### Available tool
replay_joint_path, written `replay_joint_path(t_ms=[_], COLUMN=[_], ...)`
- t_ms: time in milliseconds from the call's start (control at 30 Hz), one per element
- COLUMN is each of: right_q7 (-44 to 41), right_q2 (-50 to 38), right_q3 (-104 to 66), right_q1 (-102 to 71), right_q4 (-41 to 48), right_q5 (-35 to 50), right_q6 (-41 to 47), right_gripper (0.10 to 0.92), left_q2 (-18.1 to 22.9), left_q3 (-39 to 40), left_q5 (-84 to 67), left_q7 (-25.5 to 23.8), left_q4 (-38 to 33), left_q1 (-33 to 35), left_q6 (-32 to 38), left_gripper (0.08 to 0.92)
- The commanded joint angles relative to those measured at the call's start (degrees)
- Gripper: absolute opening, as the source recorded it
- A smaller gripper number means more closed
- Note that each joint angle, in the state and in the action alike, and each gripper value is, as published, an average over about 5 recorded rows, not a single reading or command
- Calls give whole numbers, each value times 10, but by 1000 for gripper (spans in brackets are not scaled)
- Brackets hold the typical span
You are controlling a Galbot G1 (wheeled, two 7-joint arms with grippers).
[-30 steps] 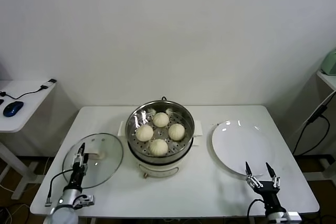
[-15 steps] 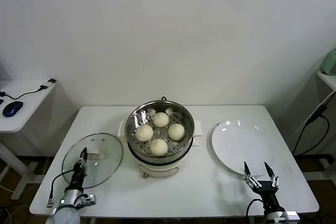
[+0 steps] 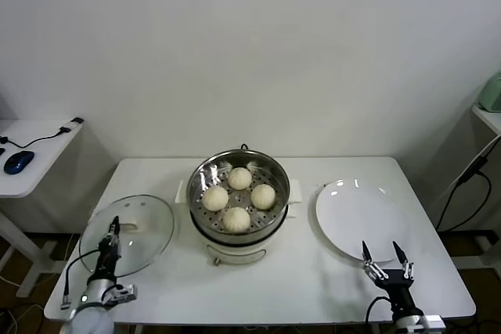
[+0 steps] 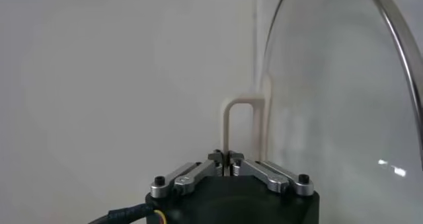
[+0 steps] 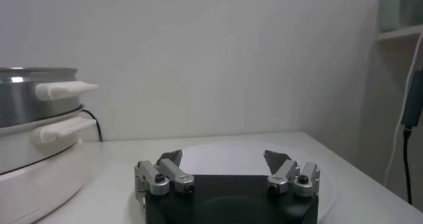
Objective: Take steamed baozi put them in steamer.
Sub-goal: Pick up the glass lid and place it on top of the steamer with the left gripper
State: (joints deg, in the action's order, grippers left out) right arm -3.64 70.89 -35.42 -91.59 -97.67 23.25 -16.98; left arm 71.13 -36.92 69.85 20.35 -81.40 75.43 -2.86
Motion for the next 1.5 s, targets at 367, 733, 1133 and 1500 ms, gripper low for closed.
replay_joint_path(t_ms=[367, 733, 1133, 1500], right_q7=[47, 57, 54, 48], right_q2=[2, 5, 6, 8], right_q3=[-9, 1, 2, -5], right_q1=[-2, -1, -9, -13], right_q4=[-30, -38, -33, -22], right_q5=[-38, -52, -51, -48], right_q6=[45, 50, 42, 28], right_gripper=[823, 823, 823, 823], left_q2=[-72, -77, 25, 130], left_q3=[-60, 114, 353, 437], left_q5=[-141, -16, 156, 247], left_q7=[-220, -280, -378, -413], left_q4=[-340, -458, -434, -351], left_q1=[71, 13, -95, -136], left_q6=[-150, -284, -372, -402], left_gripper=[132, 132, 132, 132])
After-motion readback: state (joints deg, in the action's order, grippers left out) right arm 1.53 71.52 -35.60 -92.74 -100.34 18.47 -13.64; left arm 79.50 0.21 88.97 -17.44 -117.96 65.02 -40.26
